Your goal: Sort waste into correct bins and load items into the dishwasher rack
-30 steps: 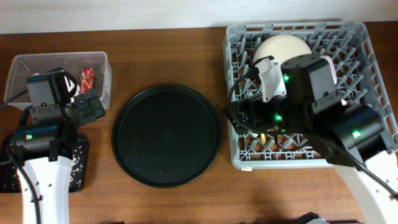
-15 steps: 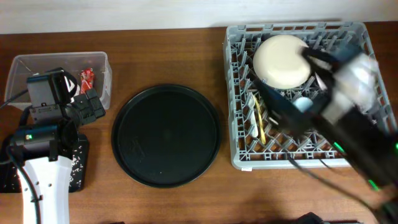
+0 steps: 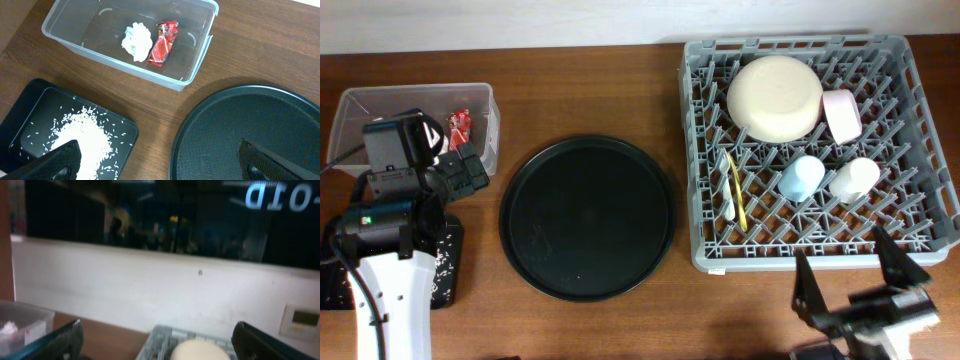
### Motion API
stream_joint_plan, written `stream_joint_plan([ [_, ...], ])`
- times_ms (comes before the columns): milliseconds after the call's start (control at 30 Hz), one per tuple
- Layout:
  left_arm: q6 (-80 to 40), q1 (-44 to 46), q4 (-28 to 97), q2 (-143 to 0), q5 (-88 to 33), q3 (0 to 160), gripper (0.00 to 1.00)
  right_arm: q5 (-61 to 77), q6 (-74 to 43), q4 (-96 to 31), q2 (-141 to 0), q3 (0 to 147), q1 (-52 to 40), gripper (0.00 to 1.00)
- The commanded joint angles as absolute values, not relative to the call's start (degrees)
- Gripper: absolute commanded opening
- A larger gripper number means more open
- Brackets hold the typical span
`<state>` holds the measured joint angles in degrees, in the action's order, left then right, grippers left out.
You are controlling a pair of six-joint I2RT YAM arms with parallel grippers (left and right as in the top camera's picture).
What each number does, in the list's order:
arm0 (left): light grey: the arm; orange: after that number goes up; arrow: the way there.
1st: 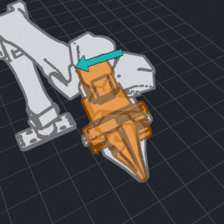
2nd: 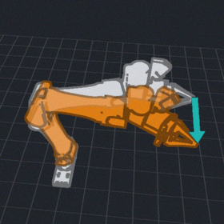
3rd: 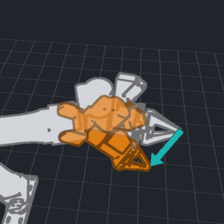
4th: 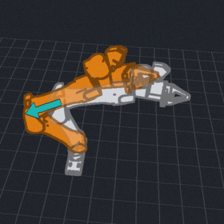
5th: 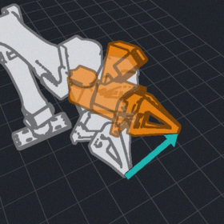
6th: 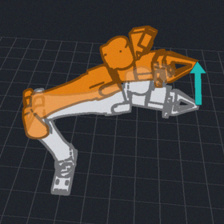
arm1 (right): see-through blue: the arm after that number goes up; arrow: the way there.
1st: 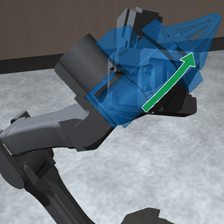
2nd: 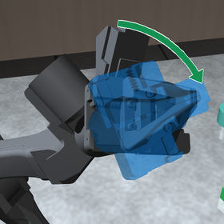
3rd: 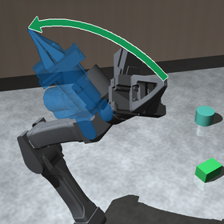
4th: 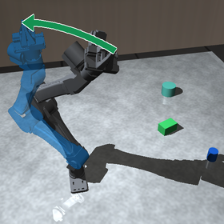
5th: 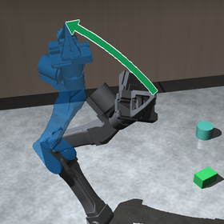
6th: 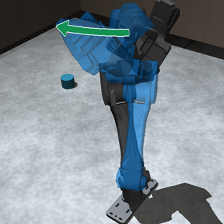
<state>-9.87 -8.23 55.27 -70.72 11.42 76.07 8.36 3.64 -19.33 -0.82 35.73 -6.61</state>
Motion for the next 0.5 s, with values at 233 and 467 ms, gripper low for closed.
stream_joint_plan([
  [233,-9.67,-8.32,55.22,-70.43,11.84,76.82,0.99,6.74,1.21,10.66,-0.23,7.75,-0.3,0.98],
  [467,-9.67,-8.32,55.22,-70.43,11.84,76.82,0.99,3.2,1.04,13.47,-0.21,0.32,-0.3,0.98],
])
